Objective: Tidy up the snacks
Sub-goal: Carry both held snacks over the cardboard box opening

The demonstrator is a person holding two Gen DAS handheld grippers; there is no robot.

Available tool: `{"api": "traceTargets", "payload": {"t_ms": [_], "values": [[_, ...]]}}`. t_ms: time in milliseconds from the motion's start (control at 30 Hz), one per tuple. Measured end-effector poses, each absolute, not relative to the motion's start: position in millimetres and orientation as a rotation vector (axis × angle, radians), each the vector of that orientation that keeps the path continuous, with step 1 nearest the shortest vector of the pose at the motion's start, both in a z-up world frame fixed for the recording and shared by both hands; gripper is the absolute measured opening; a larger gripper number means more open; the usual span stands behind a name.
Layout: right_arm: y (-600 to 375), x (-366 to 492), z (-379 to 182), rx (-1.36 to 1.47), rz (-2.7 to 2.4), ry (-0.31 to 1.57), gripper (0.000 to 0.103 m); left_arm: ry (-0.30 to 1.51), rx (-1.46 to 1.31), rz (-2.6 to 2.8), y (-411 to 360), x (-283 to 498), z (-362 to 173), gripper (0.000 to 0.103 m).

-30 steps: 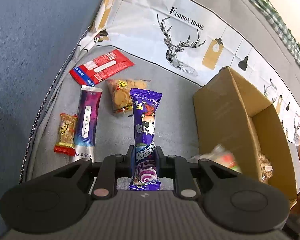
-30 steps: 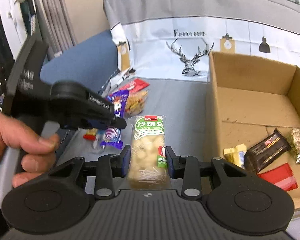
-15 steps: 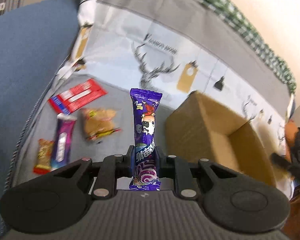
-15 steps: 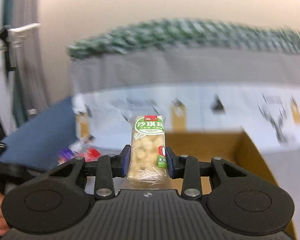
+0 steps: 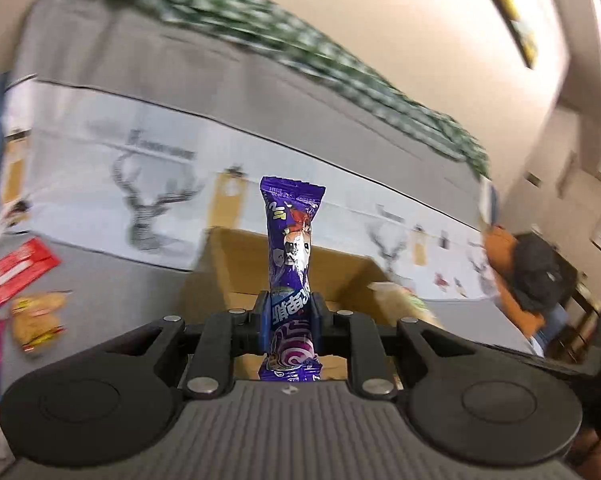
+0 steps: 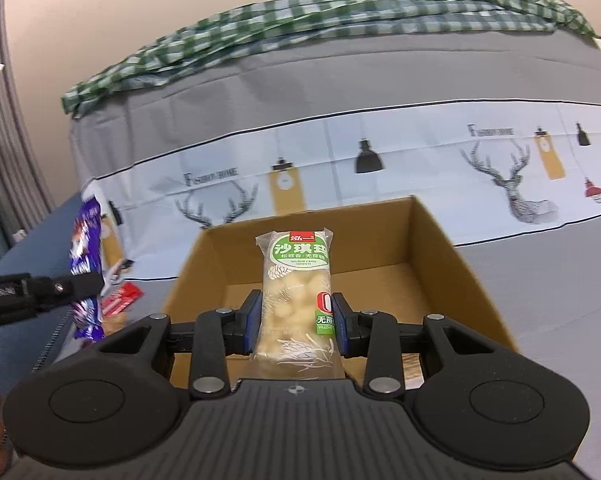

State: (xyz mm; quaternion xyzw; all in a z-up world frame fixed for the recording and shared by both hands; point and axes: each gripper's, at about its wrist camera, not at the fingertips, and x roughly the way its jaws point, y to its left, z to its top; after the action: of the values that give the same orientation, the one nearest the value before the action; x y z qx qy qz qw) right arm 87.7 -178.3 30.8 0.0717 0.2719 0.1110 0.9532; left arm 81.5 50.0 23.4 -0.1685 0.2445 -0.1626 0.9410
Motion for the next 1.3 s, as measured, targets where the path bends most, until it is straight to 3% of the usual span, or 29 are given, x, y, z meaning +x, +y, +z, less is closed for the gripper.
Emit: {"api": "traceTargets", "payload": {"t_ms": [433, 1300], "values": [[-200.0, 86.7, 25.8, 0.12, 0.138, 0.529, 0.037, 0.523, -0.27, -0.486, -9.3, 85.9, 9.7, 0.021], [-195.7, 85.9, 26.3, 0.107, 0.123, 0.503, 0.037, 0.532, -0.227, -0.513, -13.1, 84.6, 5.7, 0.021]]}}
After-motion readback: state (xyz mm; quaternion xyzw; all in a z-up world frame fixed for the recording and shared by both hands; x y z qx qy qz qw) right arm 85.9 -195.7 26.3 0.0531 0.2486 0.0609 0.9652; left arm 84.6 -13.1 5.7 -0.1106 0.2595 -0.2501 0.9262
